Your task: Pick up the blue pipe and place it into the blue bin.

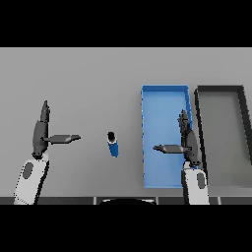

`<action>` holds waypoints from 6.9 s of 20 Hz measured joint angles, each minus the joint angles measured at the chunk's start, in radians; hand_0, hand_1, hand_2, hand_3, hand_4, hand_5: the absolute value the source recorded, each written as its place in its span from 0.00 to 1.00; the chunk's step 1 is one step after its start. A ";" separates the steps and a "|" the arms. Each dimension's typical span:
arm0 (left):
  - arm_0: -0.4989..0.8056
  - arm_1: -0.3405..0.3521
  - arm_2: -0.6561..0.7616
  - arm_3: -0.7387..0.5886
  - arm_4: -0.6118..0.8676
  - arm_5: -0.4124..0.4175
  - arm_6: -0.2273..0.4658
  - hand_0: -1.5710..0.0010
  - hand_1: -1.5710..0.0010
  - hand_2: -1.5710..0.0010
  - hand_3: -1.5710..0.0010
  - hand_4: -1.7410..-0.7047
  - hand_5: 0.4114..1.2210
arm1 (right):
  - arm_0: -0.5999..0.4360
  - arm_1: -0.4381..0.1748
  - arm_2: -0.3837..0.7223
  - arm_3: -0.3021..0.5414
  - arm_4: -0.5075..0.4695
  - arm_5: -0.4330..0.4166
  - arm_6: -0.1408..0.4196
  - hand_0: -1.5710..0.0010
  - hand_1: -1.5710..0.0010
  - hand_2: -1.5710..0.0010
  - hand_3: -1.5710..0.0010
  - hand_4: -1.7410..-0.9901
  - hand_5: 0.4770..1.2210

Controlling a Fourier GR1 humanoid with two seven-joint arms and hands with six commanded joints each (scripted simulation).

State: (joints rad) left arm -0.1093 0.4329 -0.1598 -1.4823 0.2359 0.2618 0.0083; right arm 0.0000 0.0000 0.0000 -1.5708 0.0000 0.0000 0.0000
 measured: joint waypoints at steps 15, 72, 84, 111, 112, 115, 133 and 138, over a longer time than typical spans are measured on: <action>0.046 0.160 -0.077 0.010 -0.006 -0.305 -0.178 1.00 1.00 1.00 1.00 0.74 0.21 | 0.099 -0.165 0.062 -0.135 0.152 0.047 -0.116 1.00 1.00 1.00 1.00 0.73 0.19; -0.161 -0.337 -0.392 -0.058 -0.168 -0.376 -0.127 0.01 0.01 0.01 0.01 0.27 1.00 | 0.081 -0.175 0.049 -0.092 0.163 0.050 -0.101 1.00 1.00 1.00 1.00 0.76 0.22; -0.144 -0.367 -0.390 -0.074 -0.228 -0.416 -0.074 0.00 0.00 0.00 0.00 0.26 1.00 | 0.243 -0.126 0.071 -0.235 0.235 -0.044 -0.107 1.00 1.00 1.00 1.00 0.74 0.22; -0.145 -0.442 -0.304 -0.054 -0.260 -0.558 -0.057 0.00 0.00 0.00 0.00 0.26 1.00 | -0.418 -0.279 0.332 -0.419 -0.299 0.397 0.420 0.99 0.99 0.95 1.00 0.71 0.08; -0.138 -0.438 -0.300 -0.059 -0.267 -0.558 -0.058 0.00 0.00 0.00 0.00 0.26 1.00 | -0.435 -0.276 0.336 -0.398 -0.296 0.408 0.427 0.99 0.98 0.95 1.00 0.73 0.07; -0.138 -0.433 -0.288 -0.066 -0.291 -0.556 -0.048 0.00 0.00 0.00 0.00 0.26 1.00 | -0.503 -0.257 0.339 -0.340 -0.310 0.426 0.451 0.98 0.96 0.93 0.99 0.73 0.04; -0.118 -0.490 -0.244 -0.076 -0.296 -0.602 -0.002 0.00 0.00 0.00 0.09 0.01 1.00 | -0.554 -0.190 0.413 -0.248 -0.300 0.425 0.348 0.03 0.03 0.03 0.06 0.03 0.90; -0.124 -0.476 -0.240 -0.084 -0.351 -0.575 -0.059 0.07 0.15 0.18 0.26 0.14 1.00 | -0.530 -0.167 0.420 -0.276 -0.281 0.384 0.337 0.01 0.01 0.01 0.02 0.01 0.97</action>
State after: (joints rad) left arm -0.2330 -0.0435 -0.4002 -1.5666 -0.1152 -0.3127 -0.0508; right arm -0.5301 -0.1667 0.4197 -1.8468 -0.2808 0.3843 0.3369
